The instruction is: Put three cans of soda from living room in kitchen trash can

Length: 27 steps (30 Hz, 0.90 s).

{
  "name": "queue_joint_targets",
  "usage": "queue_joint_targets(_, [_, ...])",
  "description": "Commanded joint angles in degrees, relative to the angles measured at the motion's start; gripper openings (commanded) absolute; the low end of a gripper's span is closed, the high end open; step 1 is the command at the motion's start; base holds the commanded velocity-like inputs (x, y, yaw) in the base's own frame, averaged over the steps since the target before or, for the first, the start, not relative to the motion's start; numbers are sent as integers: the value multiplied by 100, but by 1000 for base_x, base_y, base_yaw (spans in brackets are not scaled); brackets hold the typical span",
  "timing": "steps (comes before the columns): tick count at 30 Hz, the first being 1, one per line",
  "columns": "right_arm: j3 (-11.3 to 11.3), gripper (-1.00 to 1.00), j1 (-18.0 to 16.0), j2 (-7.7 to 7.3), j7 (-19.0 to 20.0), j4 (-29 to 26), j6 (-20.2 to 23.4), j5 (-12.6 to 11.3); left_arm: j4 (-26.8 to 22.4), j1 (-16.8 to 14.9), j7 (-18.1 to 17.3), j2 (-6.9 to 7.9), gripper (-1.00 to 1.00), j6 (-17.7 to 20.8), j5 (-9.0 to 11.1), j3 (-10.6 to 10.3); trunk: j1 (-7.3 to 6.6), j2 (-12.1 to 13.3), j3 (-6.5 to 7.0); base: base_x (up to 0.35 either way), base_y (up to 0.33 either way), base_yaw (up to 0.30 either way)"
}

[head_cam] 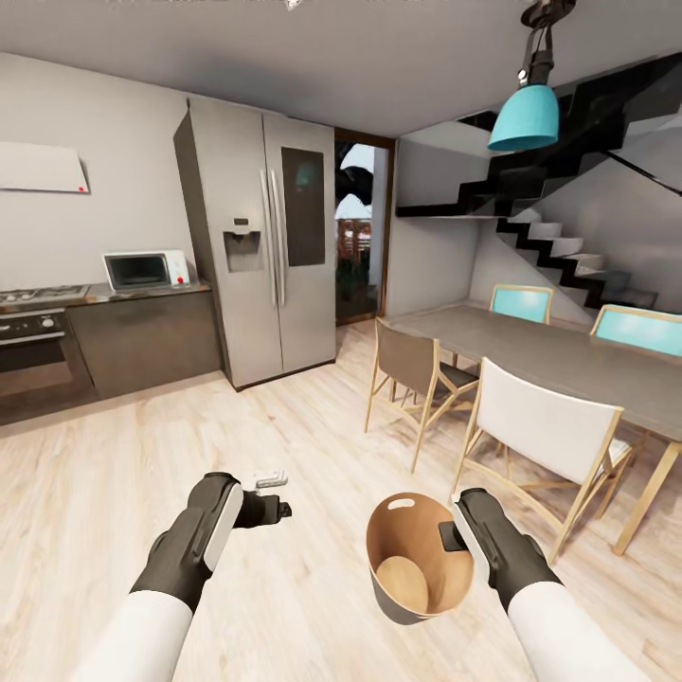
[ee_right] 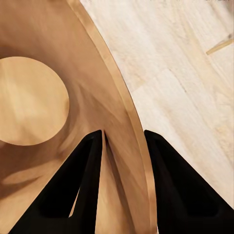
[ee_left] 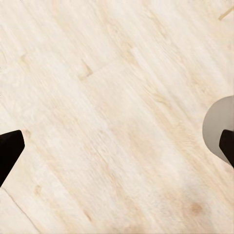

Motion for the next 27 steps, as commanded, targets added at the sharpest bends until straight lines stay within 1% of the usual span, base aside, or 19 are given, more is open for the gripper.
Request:
queue_joint_targets(1, [-2,-100,-2,0,26,-2,-7,-61,0,0,-1,0,100,0,3,1,-23,41,19,0,0,0])
queue_joint_targets(7, [-8,-100,-1,-2,26,-2,-7,-58,-20,0,-5,5,100,0,15,3,-155,282,127,0,0,0])
queue_joint_targets(12, [-5,-100,1,-3,26,4,-7,-59,-17,0,-5,7,100,-7,23,4,-155,282,127,0,0,-57])
queue_joint_targets(27, [-3,-100,0,-3,26,7,-5,-61,-8,0,3,8,100,-18,36,1,-155,282,127,0,0,-265])
